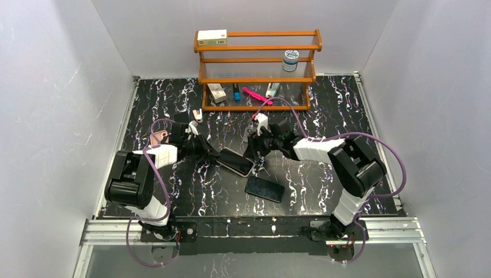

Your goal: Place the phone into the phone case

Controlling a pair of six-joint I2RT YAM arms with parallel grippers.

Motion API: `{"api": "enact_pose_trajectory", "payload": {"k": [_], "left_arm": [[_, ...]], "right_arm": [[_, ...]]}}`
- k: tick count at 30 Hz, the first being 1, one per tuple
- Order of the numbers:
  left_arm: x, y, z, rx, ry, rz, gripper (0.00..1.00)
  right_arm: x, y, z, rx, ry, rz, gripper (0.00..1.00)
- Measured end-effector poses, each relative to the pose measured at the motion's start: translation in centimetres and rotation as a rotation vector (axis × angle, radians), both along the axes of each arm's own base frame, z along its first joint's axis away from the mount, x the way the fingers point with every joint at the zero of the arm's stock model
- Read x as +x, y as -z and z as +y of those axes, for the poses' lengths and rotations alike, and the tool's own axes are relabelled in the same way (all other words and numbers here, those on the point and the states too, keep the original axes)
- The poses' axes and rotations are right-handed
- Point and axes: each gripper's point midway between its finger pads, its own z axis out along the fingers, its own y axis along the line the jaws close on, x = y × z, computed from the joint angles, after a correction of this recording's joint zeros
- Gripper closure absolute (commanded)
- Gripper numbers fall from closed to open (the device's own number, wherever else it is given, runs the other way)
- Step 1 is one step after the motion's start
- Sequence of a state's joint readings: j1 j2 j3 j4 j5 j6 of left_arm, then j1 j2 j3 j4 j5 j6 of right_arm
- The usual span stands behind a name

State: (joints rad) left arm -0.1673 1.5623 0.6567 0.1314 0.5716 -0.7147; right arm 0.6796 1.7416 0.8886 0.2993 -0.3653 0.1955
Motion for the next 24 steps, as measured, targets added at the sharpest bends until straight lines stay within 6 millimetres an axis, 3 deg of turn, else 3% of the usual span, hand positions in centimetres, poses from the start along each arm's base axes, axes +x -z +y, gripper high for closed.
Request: {"api": "enact_pose_trajectory", "payload": {"k": [6, 16, 21, 24], "left_arm": [[0.4, 0.5, -0.2, 0.021, -0.003, 0.002, 0.64], [0.5, -0.1, 0.3, 0.086, -0.015, -0.006, 0.42], [-0.8, 0.2, 1.5, 0.146, -0.036, 0.036, 0.35], [-1.4, -0.4, 2.0, 0.169, -0.041, 0.035, 0.36]], "right_arm": [[-1.1, 0.8, 0.3, 0.006, -0.048, 0.080, 0.39], [-1.4, 1.9, 0.6, -0.015, -0.068, 0.135, 0.44], [-1.8, 2.1, 0.6, -0.017, -0.076, 0.164, 0.45], [-2.1, 2.5, 0.6, -0.021, -0.080, 0.188, 0.46]]}}
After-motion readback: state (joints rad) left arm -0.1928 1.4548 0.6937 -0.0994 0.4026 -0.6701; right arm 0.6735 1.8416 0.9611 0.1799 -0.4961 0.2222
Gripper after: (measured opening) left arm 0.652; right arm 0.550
